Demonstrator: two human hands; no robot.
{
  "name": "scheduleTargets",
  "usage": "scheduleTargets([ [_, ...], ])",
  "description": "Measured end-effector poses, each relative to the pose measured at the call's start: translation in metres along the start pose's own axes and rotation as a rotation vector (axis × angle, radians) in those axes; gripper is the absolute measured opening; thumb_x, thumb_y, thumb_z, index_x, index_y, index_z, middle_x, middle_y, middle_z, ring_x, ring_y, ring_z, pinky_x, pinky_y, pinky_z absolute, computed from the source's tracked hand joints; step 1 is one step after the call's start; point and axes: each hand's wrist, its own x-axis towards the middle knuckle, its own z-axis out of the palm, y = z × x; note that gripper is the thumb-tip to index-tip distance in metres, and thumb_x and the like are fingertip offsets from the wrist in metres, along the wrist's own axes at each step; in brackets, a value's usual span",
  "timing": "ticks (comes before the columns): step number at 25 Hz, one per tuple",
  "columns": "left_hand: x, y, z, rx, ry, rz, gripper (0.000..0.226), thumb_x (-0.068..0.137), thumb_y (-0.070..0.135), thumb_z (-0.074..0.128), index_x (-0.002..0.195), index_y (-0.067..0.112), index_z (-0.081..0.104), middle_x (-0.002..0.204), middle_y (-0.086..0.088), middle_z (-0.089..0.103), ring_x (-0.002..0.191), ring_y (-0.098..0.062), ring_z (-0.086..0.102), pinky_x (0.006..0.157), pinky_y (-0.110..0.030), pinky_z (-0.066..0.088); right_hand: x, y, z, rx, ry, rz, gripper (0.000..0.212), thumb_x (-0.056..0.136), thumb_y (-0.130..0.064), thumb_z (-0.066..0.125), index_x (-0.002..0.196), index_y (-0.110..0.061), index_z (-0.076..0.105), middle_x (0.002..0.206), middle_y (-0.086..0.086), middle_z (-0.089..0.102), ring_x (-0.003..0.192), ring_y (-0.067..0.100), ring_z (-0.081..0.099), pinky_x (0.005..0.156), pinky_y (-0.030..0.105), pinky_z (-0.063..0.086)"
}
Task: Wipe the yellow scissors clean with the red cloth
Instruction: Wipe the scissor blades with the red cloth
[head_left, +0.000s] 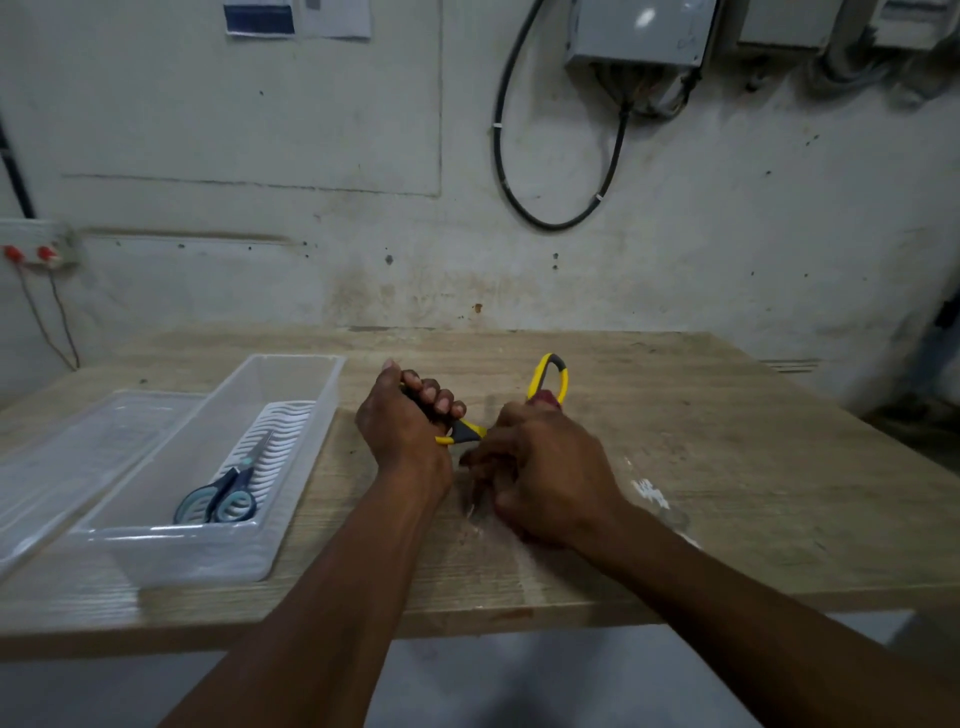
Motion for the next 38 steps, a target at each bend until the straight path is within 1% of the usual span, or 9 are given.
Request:
scheduleTargets([
  [7,-0.003,0.005,-0.005,-0.057,0.013,-0.021,0.044,0.107,0.028,0.039,0.066,0.014,0.045,0.053,-0.003,0.04,0.044,-0.02,0.037,0.047,-0.026,0.036,0.007,0.022,-0.051,0.292,-0.5,0.098,0.014,0.079,-0.02,0.087,0.089,-0.029,0.085,0.082,-0.016,0.079,0.074,-0.002,0.07,0.076,0.024,0.057],
  [11,-0.002,0.011,-0.008,-0.103,0.056,-0.022,0.043,0.105,0.027,0.038,0.064,0.015,0.044,0.053,-0.003,0.04,0.044,-0.02,0.037,0.05,-0.026,0.034,0.007,0.071,-0.071,0.05,0.059,0.335,0.015,0.08,-0.022,0.085,0.093,-0.028,0.085,0.092,-0.002,0.081,0.089,0.016,0.073,0.083,0.031,0.057],
  [13,-0.005,0.014,-0.009,-0.132,0.078,-0.039,0.043,0.104,0.026,0.038,0.063,0.016,0.043,0.053,-0.003,0.04,0.044,-0.019,0.037,0.051,-0.026,0.034,-0.006,0.087,-0.07,0.181,0.252,0.46,0.021,0.082,-0.011,0.081,0.1,-0.02,0.083,0.097,0.003,0.079,0.094,0.022,0.074,0.092,0.038,0.059],
  [21,-0.017,0.022,-0.015,-0.102,0.099,0.009,0.049,0.104,0.036,0.048,0.06,0.016,0.038,0.045,-0.002,0.035,0.047,-0.021,0.031,0.046,-0.023,0.033,-0.058,0.072,-0.087,0.596,0.367,0.564,0.016,0.089,-0.01,0.079,0.098,-0.022,0.081,0.087,-0.003,0.08,0.078,0.0,0.075,0.082,0.034,0.062],
  [24,-0.055,0.042,0.005,0.039,-0.145,0.18,0.048,0.1,0.031,0.056,0.058,0.012,0.043,0.045,-0.006,0.037,0.041,-0.021,0.037,0.048,-0.027,0.039,-0.072,0.053,-0.104,0.905,0.29,0.692,0.018,0.098,-0.032,0.068,0.101,-0.018,0.08,0.089,0.01,0.081,0.061,0.014,0.067,0.058,0.028,0.047],
  [27,-0.103,0.06,0.017,0.384,-0.555,0.559,0.048,0.099,0.014,0.052,0.051,0.009,0.057,0.043,-0.012,0.048,0.036,-0.028,0.048,0.047,-0.037,0.048,-0.08,0.043,-0.116,1.353,-0.082,0.928,0.083,0.089,-0.083,0.039,0.111,-0.012,0.075,0.106,0.024,0.077,0.054,0.025,0.063,0.046,0.022,0.039],
  [29,-0.13,0.065,0.016,0.61,-0.737,0.717,0.051,0.099,0.015,0.051,0.05,0.011,0.063,0.042,-0.012,0.055,0.035,-0.033,0.055,0.045,-0.044,0.051,-0.085,0.039,-0.118,1.481,-0.314,0.928,0.1,0.084,-0.09,0.036,0.115,-0.004,0.076,0.115,0.028,0.075,0.051,0.027,0.067,0.038,0.02,0.04],
  [33,-0.167,0.078,0.008,0.742,-0.904,0.785,0.048,0.098,0.016,0.049,0.054,0.008,0.067,0.048,-0.01,0.063,0.042,-0.031,0.064,0.046,-0.045,0.052,-0.1,0.015,-0.11,1.454,-0.418,0.903,0.045,0.1,-0.043,0.054,0.097,-0.006,0.08,0.087,0.016,0.079,0.047,0.018,0.067,0.032,0.016,0.036],
  [38,-0.175,0.082,-0.019,1.093,-0.754,1.028,0.023,0.097,0.013,0.057,0.113,0.009,0.072,0.113,-0.004,0.074,0.108,-0.027,0.07,0.086,-0.041,0.055,-0.114,0.001,-0.097,1.603,-0.008,0.799,0.027,0.1,-0.008,0.052,0.116,-0.013,0.074,0.106,0.017,0.08,0.071,0.016,0.077,0.043,0.017,0.049],
])
